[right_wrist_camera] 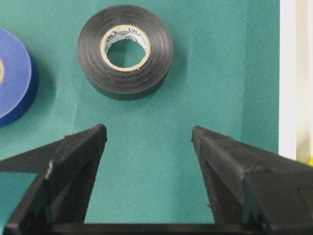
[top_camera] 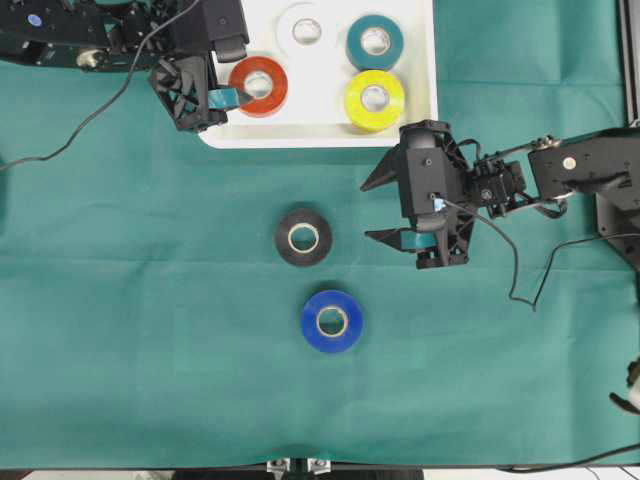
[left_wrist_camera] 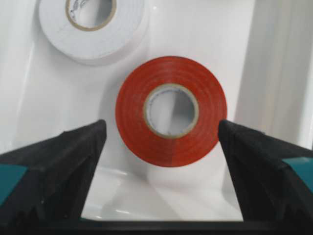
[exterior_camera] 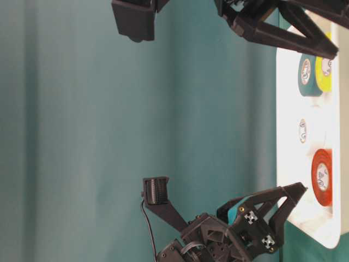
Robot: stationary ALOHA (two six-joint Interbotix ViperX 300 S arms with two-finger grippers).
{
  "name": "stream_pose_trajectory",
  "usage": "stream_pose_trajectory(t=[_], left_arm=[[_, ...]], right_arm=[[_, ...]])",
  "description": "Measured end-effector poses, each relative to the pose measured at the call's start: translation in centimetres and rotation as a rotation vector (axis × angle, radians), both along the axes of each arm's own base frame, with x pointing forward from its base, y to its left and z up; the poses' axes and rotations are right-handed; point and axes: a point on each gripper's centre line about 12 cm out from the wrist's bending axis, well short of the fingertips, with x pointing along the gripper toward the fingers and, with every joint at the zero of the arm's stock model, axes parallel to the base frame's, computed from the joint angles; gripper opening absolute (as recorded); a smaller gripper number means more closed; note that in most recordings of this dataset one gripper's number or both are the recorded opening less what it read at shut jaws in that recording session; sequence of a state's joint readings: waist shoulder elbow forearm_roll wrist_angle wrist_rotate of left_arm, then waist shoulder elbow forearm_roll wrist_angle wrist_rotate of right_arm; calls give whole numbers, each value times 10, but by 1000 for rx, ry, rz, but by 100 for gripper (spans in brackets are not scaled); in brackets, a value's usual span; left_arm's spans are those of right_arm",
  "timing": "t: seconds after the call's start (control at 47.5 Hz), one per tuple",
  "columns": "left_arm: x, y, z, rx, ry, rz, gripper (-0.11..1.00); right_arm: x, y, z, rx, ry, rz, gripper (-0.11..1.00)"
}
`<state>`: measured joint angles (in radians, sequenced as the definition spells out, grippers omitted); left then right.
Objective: Put the tape alternately from left to right into the white case.
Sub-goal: 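Release the red roll in the tray and withdraw the left gripper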
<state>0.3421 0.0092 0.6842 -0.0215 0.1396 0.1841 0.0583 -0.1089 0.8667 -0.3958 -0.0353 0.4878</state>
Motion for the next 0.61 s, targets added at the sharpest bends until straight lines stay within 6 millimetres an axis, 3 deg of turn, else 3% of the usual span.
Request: stream_pose_trajectory(t=[0.379,0.61], left_arm=[[3,-9,3,-1,-9,-20,75],[7,-28,9,2,-25,-73,75]], right_arm=[[0,0,0,1,0,-1,79],[0,0,0,1,-1,-1,80]])
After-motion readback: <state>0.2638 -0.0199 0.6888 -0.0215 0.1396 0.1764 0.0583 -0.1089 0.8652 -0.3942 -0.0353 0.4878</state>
